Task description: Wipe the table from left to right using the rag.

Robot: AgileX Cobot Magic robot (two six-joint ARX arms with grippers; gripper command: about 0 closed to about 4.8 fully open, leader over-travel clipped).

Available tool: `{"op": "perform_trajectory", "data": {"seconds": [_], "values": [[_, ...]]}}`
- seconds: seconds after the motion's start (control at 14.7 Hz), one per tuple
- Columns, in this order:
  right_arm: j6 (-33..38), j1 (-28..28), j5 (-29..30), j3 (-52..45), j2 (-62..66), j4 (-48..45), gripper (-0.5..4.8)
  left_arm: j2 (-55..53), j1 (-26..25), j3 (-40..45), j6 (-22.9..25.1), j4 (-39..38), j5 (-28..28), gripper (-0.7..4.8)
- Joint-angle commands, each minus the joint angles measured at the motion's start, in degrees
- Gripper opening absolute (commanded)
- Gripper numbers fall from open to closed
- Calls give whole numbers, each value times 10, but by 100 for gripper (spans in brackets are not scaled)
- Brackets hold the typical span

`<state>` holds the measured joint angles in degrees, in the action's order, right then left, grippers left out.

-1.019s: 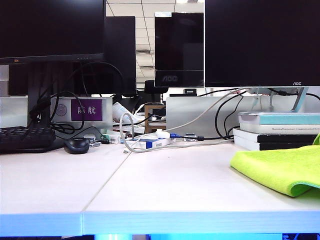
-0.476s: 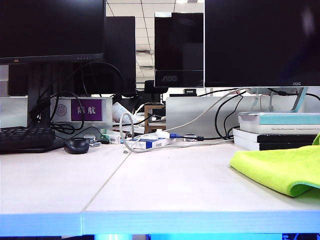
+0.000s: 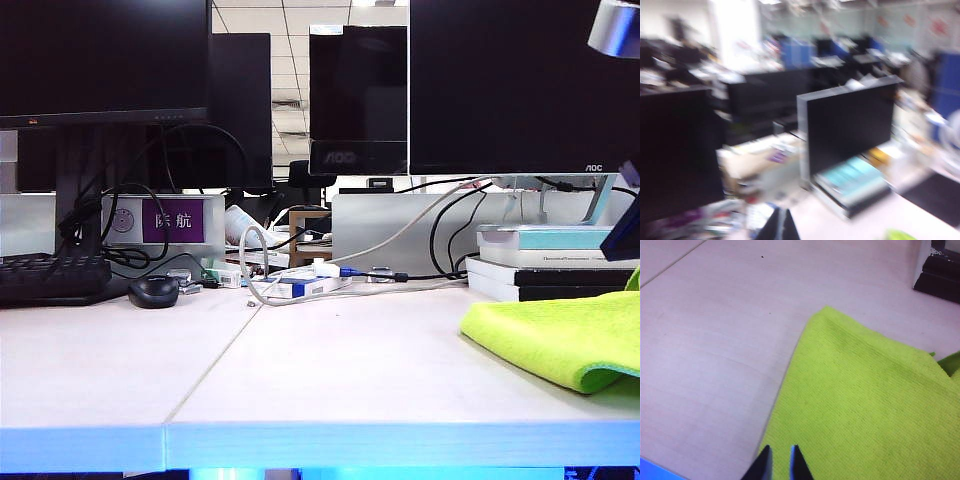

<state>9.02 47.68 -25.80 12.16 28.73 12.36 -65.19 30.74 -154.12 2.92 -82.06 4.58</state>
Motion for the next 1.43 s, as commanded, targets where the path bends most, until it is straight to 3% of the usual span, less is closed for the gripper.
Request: {"op": "perform_trajectory", "data": {"seconds": [0.07, 0.14, 0.34, 0.41, 0.54, 0.68, 0.75, 0.88, 0.95, 1.29, 1.36, 1.43], "values": [[2, 0, 0, 2, -1, -6, 62, 57, 0, 33, -8, -1, -128, -4], [2, 0, 0, 2, -1, -6, 62, 97, 0, 93, -7, -1, -177, -4], [2, 0, 0, 2, -1, -6, 62, 195, 0, 318, 3, 66, -203, -4], [2, 0, 0, 2, -2, -6, 62, 216, 0, 372, 2, 100, -199, -4], [2, 0, 0, 2, -1, -6, 62, 323, 0, 676, 2, 314, -193, -4], [2, 0, 0, 2, -1, -6, 62, 374, -8, 855, 2, 401, -150, -4], [2, 0, 0, 2, -1, -6, 62, 395, -37, 949, 2, 428, -102, -4], [2, 0, 0, 2, -1, -6, 62, 427, -101, 1054, 1, 481, -28, -4], [2, 0, 0, 2, -1, -6, 62, 447, -125, 1091, 1, 506, -17, -4], [2, 0, 0, 2, -1, -6, 62, 575, -230, 1280, -6, 600, -5, -4], [2, 0, 0, 2, -1, -6, 62, 588, -233, 1360, -29, 643, -3, -4], [2, 0, 0, 2, -1, -6, 62, 588, -233, 1372, -38, 664, -6, -4]]}}
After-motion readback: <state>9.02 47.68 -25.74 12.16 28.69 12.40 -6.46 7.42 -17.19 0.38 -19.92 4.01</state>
